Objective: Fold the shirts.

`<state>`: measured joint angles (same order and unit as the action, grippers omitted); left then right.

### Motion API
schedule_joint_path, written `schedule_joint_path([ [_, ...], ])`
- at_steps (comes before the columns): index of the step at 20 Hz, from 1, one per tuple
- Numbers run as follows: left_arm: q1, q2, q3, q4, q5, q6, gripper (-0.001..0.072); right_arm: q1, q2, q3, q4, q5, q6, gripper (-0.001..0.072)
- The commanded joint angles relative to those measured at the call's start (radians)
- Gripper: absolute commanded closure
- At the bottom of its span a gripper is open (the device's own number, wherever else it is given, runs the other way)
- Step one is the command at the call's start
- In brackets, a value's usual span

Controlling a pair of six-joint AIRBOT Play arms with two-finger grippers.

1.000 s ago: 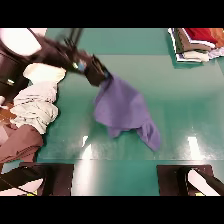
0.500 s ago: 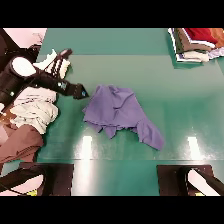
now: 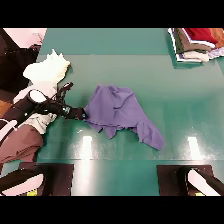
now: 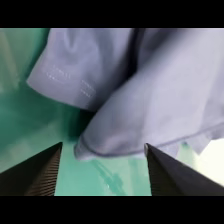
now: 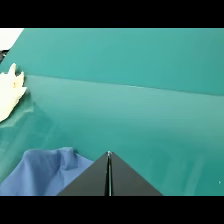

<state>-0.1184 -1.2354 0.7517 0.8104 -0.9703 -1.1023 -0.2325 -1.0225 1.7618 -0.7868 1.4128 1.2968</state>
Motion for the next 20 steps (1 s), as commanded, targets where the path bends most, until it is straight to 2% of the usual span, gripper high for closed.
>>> schedule_joint_path([
  [1, -0.029, -0.026, -0.032, -0.072, 0.063, 0.045, 0.0104, 0.0, -0.002, 0.0, 0.0, 0.026, 0.0, 0.0697],
  [2, -0.041, -0.027, -0.032, -0.071, 0.062, 0.045, 0.0289, 0.0, -0.006, -0.001, -0.002, 0.038, 0.0, 0.0697],
  [3, -0.05, -0.028, -0.032, -0.075, 0.06, 0.044, 0.0549, 0.0, -0.011, -0.002, -0.002, 0.06, 0.0, 0.0697],
  [4, -0.05, -0.027, -0.03, -0.079, 0.047, 0.044, 0.0684, 0.0, -0.019, -0.006, -0.001, 0.088, 0.001, 0.0697],
  [7, -0.047, -0.021, 0.047, 0.014, -0.055, -0.002, 0.0687, 0.0, -0.011, -0.153, -0.003, 0.137, 0.001, 0.0697],
  [10, -0.047, 0.023, 0.183, 0.12, -0.141, -0.021, 0.0687, 0.01, 0.029, -0.47, -0.051, 0.122, 0.0, 0.0696],
  [11, -0.047, 0.037, 0.226, 0.138, -0.165, -0.021, 0.0686, 0.021, 0.041, -0.585, -0.074, 0.112, -0.005, 0.0624],
  [12, -0.047, 0.041, 0.267, 0.142, -0.189, -0.021, 0.0686, 0.037, 0.048, -0.701, -0.081, 0.098, -0.018, 0.0391],
  [13, -0.047, 0.044, 0.3, 0.142, -0.201, -0.022, 0.0686, 0.06, 0.047, -0.82, -0.078, 0.076, -0.048, 0.029],
  [16, -0.047, 0.046, 0.333, 0.136, -0.191, -0.026, 0.0686, 0.169, 0.007, -1.073, -0.078, -0.027, -0.166, 0.0292],
  [20, -0.047, 0.045, 0.332, 0.137, -0.191, -0.027, 0.0686, 0.364, -0.102, -1.17, -0.079, -0.152, -0.217, 0.0291],
])
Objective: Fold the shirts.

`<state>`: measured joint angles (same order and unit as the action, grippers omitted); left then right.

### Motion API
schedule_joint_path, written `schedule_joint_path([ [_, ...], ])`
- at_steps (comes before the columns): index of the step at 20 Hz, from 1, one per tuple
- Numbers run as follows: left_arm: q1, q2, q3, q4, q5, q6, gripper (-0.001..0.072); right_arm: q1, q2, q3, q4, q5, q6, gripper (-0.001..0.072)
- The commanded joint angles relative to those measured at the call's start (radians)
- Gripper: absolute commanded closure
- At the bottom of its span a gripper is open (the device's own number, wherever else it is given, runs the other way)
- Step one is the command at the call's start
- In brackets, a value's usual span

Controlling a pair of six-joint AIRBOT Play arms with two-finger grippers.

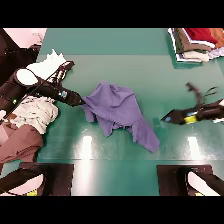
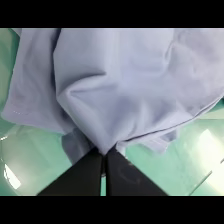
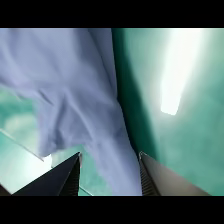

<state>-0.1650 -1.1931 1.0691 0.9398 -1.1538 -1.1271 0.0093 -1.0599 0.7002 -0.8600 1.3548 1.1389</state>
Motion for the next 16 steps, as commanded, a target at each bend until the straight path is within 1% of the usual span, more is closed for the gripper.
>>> schedule_joint_path([
  [1, -0.001, 0.003, 0.014, 0.007, -0.007, -0.002, 0.0686, 0.162, -0.097, -0.108, -0.007, -0.108, -0.06, 0.0291],
  [3, -0.001, 0.003, 0.014, 0.008, -0.011, -0.002, 0.0686, 0.223, -0.153, -0.106, -0.007, -0.132, -0.06, 0.0301],
  [4, -0.001, 0.003, 0.014, 0.008, -0.014, -0.002, 0.0686, 0.238, -0.173, -0.106, -0.007, -0.138, -0.06, 0.0353],
  [5, 0.0, 0.003, 0.014, 0.008, -0.016, -0.002, 0.0686, 0.246, -0.187, -0.106, -0.008, -0.138, -0.061, 0.0469],
  [6, 0.0, 0.003, 0.014, 0.008, -0.017, -0.003, 0.0686, 0.244, -0.192, -0.106, -0.006, -0.137, -0.07, 0.0632],
  [7, 0.0, 0.004, 0.015, 0.009, -0.017, -0.012, 0.0686, 0.239, -0.187, -0.103, -0.009, -0.138, -0.071, 0.0698],
  [9, 0.0, 0.021, 0.038, 0.05, -0.005, -0.073, 0.0687, 0.211, -0.139, -0.063, -0.008, -0.131, -0.066, 0.0698],
  [10, 0.0, 0.04, 0.07, 0.085, -0.004, -0.09, 0.0687, 0.184, -0.093, -0.019, -0.008, -0.125, -0.048, 0.0698],
  [12, 0.0, 0.091, 0.179, 0.129, -0.014, -0.1, 0.0687, 0.117, 0.009, 0.107, -0.008, -0.126, 0.014, 0.0698],
  [16, -0.001, 0.187, 0.473, 0.117, -0.027, -0.107, 0.0686, -0.004, 0.169, 0.436, -0.005, -0.158, 0.048, 0.0698],
])
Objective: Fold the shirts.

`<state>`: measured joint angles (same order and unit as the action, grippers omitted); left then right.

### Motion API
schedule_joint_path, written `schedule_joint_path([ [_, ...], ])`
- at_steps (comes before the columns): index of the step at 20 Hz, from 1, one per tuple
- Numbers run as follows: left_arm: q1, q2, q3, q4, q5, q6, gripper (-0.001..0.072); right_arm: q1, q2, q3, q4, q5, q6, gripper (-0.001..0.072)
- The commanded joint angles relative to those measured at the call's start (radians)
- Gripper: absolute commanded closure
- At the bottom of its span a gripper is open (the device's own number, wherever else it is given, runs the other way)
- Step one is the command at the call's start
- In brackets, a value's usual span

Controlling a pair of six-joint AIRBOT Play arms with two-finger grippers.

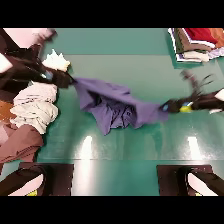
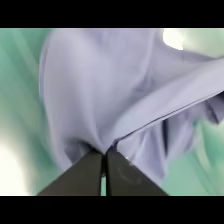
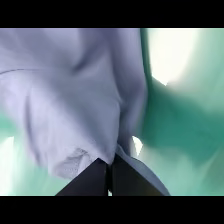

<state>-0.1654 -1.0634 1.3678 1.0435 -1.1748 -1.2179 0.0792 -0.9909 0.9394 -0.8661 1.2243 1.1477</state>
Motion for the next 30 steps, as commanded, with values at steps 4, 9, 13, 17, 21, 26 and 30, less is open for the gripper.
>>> schedule_joint_path([
  [4, 0.0, 0.102, 0.435, -0.056, -0.018, -0.017, 0.0686, -0.143, 0.166, 0.505, 0.001, -0.049, 0.041, 0.0698],
  [9, 0.0, 0.102, 0.698, -0.224, -0.019, -0.017, 0.0686, -0.196, 0.201, 0.78, 0.001, -0.048, 0.041, 0.0698],
  [13, 0.0, 0.103, 0.795, -0.421, -0.013, -0.017, 0.0686, -0.28, 0.205, 0.951, 0.001, -0.038, 0.041, 0.0698],
  [17, 0.0, 0.103, 0.73, -0.425, -0.032, -0.014, 0.0686, -0.369, 0.123, 1.144, 0.002, 0.019, 0.074, 0.0699],
  [21, 0.0, 0.055, 0.47, -0.129, -0.032, -0.1, 0.0686, -0.359, -0.036, 1.149, 0.081, 0.111, 0.138, 0.0699],
  [26, 0.0, -0.183, 0.16, -0.029, 0.019, -0.136, 0.0686, -0.127, -0.276, 0.871, -0.031, 0.105, 0.146, 0.0699],
  [30, 0.0, -0.447, 0.101, -0.016, 0.217, -0.137, 0.0685, 0.001, -0.505, 0.751, -0.103, -0.062, 0.141, 0.0699],
])
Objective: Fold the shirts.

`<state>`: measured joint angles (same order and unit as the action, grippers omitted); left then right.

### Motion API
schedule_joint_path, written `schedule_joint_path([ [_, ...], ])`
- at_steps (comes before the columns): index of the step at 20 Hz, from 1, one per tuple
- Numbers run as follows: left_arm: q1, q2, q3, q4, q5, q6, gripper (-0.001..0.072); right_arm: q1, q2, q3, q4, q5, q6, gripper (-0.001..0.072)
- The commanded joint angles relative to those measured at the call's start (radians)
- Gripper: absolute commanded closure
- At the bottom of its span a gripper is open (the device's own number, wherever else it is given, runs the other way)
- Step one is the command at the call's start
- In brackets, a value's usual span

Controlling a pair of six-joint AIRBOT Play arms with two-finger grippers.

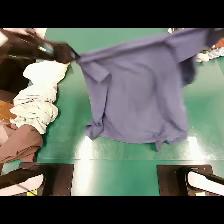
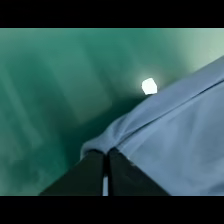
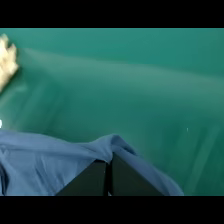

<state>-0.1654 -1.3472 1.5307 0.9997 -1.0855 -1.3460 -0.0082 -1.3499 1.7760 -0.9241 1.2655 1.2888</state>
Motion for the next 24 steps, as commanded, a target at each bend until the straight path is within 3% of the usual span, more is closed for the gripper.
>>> schedule_joint_path([
  [1, 0.0, -0.208, -0.062, 0.026, 0.17, -0.009, 0.0685, 0.103, -0.196, -0.096, -0.045, -0.15, 0.0, 0.0699],
  [5, 0.0, -0.294, -0.062, 0.027, 0.274, -0.009, 0.0683, 0.124, -0.354, -0.051, -0.043, -0.189, 0.001, 0.0698],
  [6, 0.0, -0.294, -0.062, 0.034, 0.282, -0.008, 0.0517, 0.124, -0.377, -0.035, -0.036, -0.185, 0.001, 0.0698],
  [7, 0.0, -0.294, -0.058, 0.041, 0.284, -0.009, 0.0227, 0.124, -0.399, -0.014, -0.036, -0.184, 0.002, 0.0694],
  [8, 0.003, -0.294, -0.052, 0.048, 0.28, -0.009, 0.014, 0.123, -0.415, 0.008, -0.036, -0.181, 0.002, 0.0582],
  [9, 0.013, -0.294, -0.037, 0.057, 0.256, -0.009, 0.0164, 0.118, -0.425, 0.027, -0.036, -0.174, 0.002, 0.0337],
  [10, 0.029, -0.293, -0.012, 0.065, 0.212, -0.009, 0.0164, 0.109, -0.426, 0.047, -0.037, -0.148, 0.002, 0.0258],
  [13, 0.11, -0.255, 0.071, 0.075, 0.001, -0.008, 0.0164, 0.053, -0.399, 0.106, -0.037, 0.032, 0.003, 0.026],
  [16, 0.171, -0.143, 0.023, 0.163, -0.117, -0.008, 0.0164, -0.026, -0.291, 0.013, -0.037, 0.152, -0.008, 0.0261],
  [20, 0.142, 0.074, -0.305, 0.191, -0.101, -0.018, 0.0165, -0.1, -0.091, -0.257, -0.037, 0.14, -0.015, 0.0261],
  [24, 0.019, 0.264, -0.702, 0.189, -0.013, -0.099, 0.0163, -0.131, 0.072, -0.477, -0.037, 0.055, -0.015, 0.026],
])
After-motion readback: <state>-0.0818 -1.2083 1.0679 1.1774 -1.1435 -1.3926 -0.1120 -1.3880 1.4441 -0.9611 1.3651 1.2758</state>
